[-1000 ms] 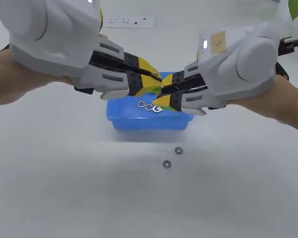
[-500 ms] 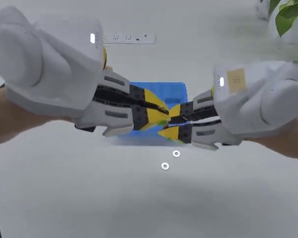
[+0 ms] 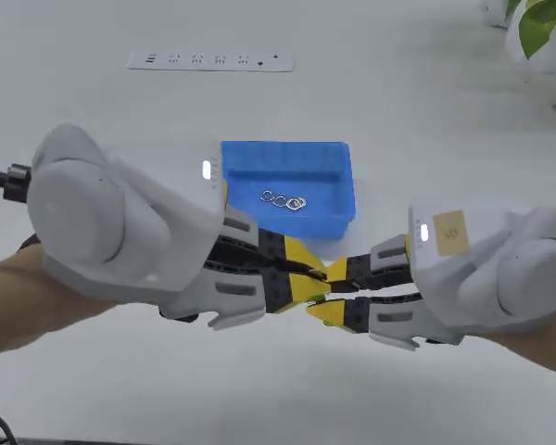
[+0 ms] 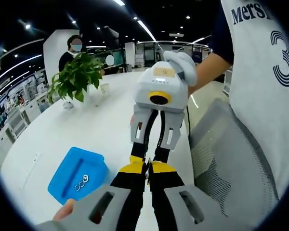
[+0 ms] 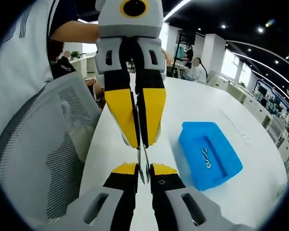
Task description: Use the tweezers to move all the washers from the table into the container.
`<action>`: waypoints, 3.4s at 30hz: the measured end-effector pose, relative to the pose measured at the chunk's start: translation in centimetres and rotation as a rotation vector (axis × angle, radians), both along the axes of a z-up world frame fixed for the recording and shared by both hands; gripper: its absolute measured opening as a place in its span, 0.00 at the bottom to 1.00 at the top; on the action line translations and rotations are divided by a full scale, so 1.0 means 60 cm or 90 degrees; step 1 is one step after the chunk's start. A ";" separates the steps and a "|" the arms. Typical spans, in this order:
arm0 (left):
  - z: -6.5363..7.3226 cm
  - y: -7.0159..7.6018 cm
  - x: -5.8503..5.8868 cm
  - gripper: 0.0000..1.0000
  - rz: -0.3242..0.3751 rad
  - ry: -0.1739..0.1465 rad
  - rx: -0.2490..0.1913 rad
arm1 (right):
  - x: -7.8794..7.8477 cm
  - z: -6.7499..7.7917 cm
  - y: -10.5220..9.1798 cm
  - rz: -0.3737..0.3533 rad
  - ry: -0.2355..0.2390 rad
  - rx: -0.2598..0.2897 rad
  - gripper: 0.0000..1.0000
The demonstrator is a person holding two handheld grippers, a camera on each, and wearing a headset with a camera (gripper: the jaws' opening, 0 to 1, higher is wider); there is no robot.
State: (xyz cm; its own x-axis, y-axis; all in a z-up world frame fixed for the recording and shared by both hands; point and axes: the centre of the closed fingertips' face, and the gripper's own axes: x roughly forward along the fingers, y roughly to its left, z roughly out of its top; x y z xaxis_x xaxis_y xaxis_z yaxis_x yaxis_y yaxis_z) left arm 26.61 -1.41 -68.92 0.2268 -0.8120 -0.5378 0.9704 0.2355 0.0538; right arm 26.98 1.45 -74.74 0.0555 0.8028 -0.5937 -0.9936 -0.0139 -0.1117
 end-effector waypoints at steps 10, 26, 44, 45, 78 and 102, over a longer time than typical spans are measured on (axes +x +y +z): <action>-0.017 0.011 0.030 0.06 0.008 0.007 0.018 | 0.031 -0.019 0.015 -0.003 0.005 -0.003 0.11; -0.050 0.016 0.042 0.06 0.004 0.036 0.031 | 0.039 -0.052 0.019 -0.007 0.030 -0.011 0.11; -0.054 0.017 0.047 0.06 0.004 0.039 0.035 | 0.043 -0.056 0.020 -0.010 0.037 -0.012 0.11; -0.054 0.016 0.046 0.06 0.003 0.040 0.036 | 0.043 -0.056 0.020 -0.010 0.038 -0.012 0.11; -0.055 0.016 0.046 0.06 0.003 0.048 0.051 | 0.036 -0.057 0.017 -0.009 0.044 -0.018 0.12; -0.057 0.015 0.050 0.06 0.001 0.048 0.063 | 0.042 -0.061 0.020 -0.011 0.044 -0.021 0.12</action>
State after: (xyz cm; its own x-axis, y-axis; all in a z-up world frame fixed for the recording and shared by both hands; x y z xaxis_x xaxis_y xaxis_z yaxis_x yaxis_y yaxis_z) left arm 29.63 -0.49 -72.37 0.1839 -0.7540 -0.6305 0.9723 0.2336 0.0042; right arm 29.53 2.65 -78.40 0.0269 0.7818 -0.6229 -0.9991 0.0000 -0.0432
